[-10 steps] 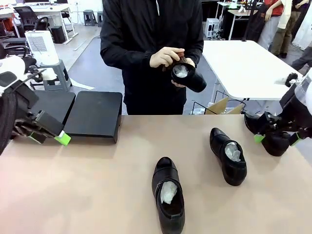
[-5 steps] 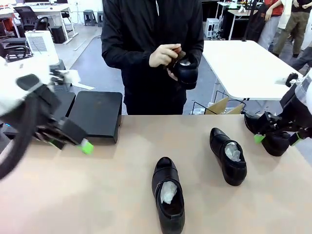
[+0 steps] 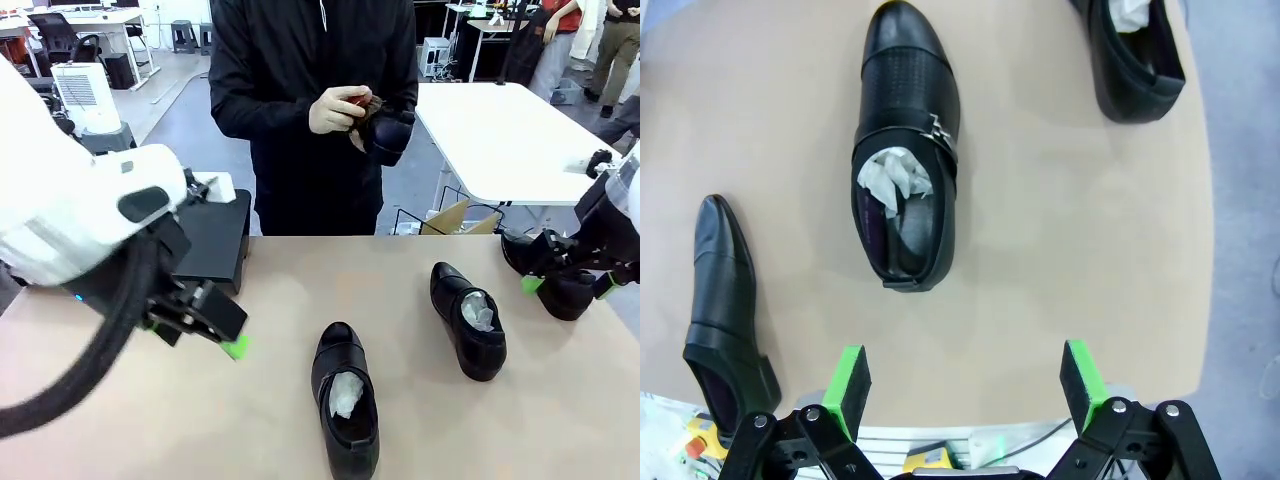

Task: Organize the shoes by placing them on the stand.
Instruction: Place the Shoe from the middle of the table onto the Shoes Stand.

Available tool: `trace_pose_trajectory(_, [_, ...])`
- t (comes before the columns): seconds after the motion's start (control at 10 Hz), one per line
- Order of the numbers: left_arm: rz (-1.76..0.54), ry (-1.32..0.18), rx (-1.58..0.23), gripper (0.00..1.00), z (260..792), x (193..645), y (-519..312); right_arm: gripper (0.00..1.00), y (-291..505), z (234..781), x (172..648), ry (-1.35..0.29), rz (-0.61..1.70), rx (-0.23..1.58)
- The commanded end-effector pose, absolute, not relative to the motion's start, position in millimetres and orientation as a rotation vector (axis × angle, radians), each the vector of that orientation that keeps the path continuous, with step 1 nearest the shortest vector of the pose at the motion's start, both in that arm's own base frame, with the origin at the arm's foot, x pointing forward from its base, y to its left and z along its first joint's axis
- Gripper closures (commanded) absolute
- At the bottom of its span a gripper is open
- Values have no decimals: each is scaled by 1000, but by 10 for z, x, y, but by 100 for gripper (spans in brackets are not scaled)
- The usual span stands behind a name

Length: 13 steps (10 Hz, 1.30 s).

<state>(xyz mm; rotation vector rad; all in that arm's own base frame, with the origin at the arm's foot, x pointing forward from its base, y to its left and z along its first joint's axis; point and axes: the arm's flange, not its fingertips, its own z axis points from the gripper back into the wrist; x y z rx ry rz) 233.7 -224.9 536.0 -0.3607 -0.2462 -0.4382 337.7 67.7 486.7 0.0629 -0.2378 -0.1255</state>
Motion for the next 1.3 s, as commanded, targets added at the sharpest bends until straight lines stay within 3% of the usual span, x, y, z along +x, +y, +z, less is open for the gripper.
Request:
trace_pose_trajectory(0.0, [-454,-266,-367,0,5359,2416,-2110,0,667,4870,3372,-235,-122,73])
trace_pose_trajectory(0.2, [-514,-263,-385,0,5373,2227,-2816,0,667,4870,3372,-235,-122,73])
trace_pose_trajectory(0.5, [-665,-247,-363,0,4953,2150,-4109,0,667,4870,3372,-235,-122,73])
trace_pose_trajectory(0.8, [-613,-251,-223,0,4388,2264,-4637,0,667,4870,3372,-235,-122,73])
trace_pose_trajectory(1.0, [-505,-256,-178,0,4292,2353,-4757,0,667,4870,3372,-235,-122,73])
trace_pose_trajectory(1.2, [-463,-167,-189,0,4245,2289,-4863,0,667,4870,3372,-235,-122,73])
